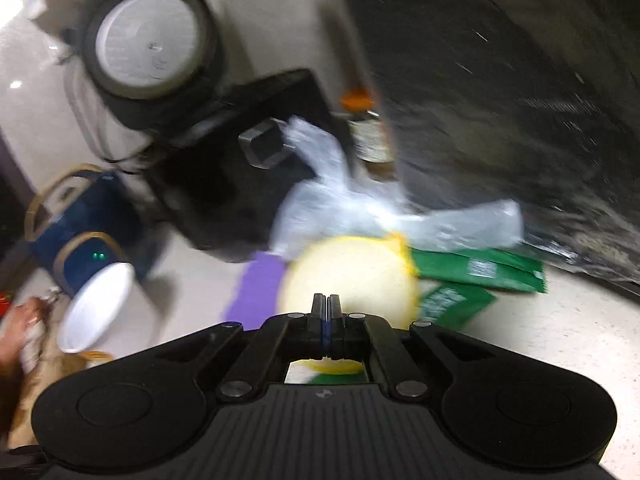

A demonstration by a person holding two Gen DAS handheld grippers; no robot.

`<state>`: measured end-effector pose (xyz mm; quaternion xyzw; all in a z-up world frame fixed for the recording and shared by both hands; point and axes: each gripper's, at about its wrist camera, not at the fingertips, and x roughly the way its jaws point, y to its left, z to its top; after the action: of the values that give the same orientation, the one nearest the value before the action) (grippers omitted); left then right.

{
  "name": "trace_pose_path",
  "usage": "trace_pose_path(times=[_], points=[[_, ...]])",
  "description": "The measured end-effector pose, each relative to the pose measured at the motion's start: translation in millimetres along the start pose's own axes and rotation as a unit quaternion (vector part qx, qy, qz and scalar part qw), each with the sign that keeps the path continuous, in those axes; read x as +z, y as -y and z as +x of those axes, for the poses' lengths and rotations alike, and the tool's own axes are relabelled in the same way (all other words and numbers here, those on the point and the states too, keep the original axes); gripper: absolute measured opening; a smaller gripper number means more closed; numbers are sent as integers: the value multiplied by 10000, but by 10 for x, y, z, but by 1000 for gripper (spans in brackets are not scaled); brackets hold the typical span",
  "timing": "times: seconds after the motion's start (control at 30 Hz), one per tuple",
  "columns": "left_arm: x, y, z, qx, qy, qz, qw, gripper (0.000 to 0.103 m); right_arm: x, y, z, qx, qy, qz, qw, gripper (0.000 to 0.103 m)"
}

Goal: Collect trash

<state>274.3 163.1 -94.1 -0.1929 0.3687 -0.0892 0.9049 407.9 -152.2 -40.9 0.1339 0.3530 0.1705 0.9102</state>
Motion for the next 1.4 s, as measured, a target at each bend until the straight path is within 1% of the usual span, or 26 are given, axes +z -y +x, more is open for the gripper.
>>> trace_pose_path(times=[0.07,0.1,0.13,0.17,0.2,0.23,0.3,0.33,0.4,0.47,0.5,0.57,0.67,0.7,0.77,0.83,0.9,0.97,1.03,1.1,1.2,1.27,1.33,1.4], points=[[14,38,-3,-4,19,73,10000,20,-18,-114,-31,-67,32,-187,9998,1],[33,78,3,-32,35,143,9999,20,-37,-139,-30,-211,20,-291,9994,2],[55,144,11,-84,69,241,9997,20,-74,-157,-28,-432,13,-412,9982,3],[83,238,25,-178,114,401,9990,20,-115,-160,-25,-646,1,-527,9965,7],[104,341,45,-271,147,590,9978,20,-160,-149,-19,-861,-16,-644,9942,11],[129,472,77,-386,173,876,9953,20,-222,-143,-34,-1063,-31,-782,9912,13],[155,741,172,-549,191,1497,9870,20,-319,-99,-138,-1243,-35,-938,9878,20],[158,877,242,-561,177,1824,9815,20,-352,-72,-188,-1287,-20,-974,9869,22],[153,1111,417,-415,105,2380,9703,20,-414,5,-329,-1319,47,-914,9870,39],[156,1298,640,-241,-58,2751,9611,20,-480,116,-466,-1282,68,-757,9888,49],[160,1335,732,-229,-143,2825,9589,20,-515,173,-506,-1223,32,-675,9902,50],[207,1397,972,-216,-353,2829,9583,20,-583,271,-557,-1090,-31,-505,9927,50],[244,1346,1167,-229,-728,2709,9596,20,-584,398,-516,-1014,-5,-141,9947,50],[253,1329,1174,-265,-720,2644,9614,20,-560,431,-483,-972,11,-9,9953,50],[234,1234,1063,-362,-648,2449,9667,20,-483,474,-372,-813,-10,223,9964,50],[214,1104,942,-364,-611,2242,9720,20,-395,485,-209,-560,-166,446,9973,50],[211,959,831,-273,-543,2035,9772,20,-329,426,33,-364,-381,469,9975,50],[222,789,695,-172,-411,1814,9824,20,-305,337,221,-372,-514,369,9973,49],[242,619,548,-82,-260,1601,9867,20,-297,229,389,-429,-610,223,9970,38],[257,486,441,-24,-154,1463,9891,20,-311,124,465,-410,-643,121,9970,33],[240,362,353,19,-160,1414,9898,20,-375,-85,484,-290,-720,-156,9969,32],[200,332,322,-54,-238,1494,9885,20,-465,-233,481,-42,-851,-252,9960,32],[173,353,301,-215,-381,1640,9855,20,-576,-388,465,229,-981,-349,9943,32],[144,449,305,-348,-497,1908,9798,20,-680,-531,440,468,-1070,-560,9916,32]])
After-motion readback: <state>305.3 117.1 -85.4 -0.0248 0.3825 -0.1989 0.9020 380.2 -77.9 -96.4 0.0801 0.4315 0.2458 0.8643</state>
